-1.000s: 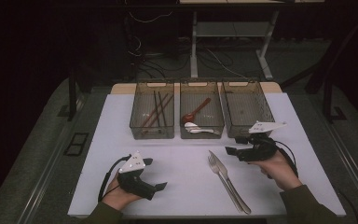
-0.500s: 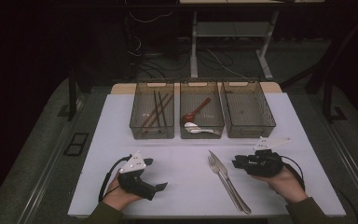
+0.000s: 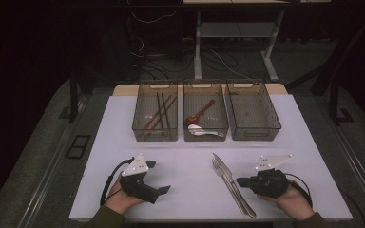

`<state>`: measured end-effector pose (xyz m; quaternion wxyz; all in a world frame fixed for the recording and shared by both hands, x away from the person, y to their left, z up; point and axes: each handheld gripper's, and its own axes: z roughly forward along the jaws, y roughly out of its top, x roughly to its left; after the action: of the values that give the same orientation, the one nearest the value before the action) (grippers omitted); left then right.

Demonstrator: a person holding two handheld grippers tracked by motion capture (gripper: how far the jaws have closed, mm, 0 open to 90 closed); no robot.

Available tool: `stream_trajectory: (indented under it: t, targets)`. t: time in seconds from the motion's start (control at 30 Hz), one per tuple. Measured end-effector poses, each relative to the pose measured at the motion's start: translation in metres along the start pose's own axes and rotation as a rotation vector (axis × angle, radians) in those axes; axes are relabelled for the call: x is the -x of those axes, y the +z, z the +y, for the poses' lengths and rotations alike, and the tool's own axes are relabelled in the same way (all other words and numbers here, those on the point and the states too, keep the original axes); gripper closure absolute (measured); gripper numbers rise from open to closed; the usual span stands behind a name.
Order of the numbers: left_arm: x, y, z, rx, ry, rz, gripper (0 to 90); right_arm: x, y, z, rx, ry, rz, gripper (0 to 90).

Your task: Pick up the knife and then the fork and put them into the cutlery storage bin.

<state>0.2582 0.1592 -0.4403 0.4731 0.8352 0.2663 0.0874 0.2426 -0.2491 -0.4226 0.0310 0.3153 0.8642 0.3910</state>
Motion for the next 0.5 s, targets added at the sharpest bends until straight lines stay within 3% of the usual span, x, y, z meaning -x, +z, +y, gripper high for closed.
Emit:
stream_trajectory:
  t: [0.5]
  targets:
    - [0.001, 0.001, 0.000, -0.007, 0.001, 0.000, 0.0, -0.020, 0.013, -0.014, -0.099, -0.023, -0.007, 89.2]
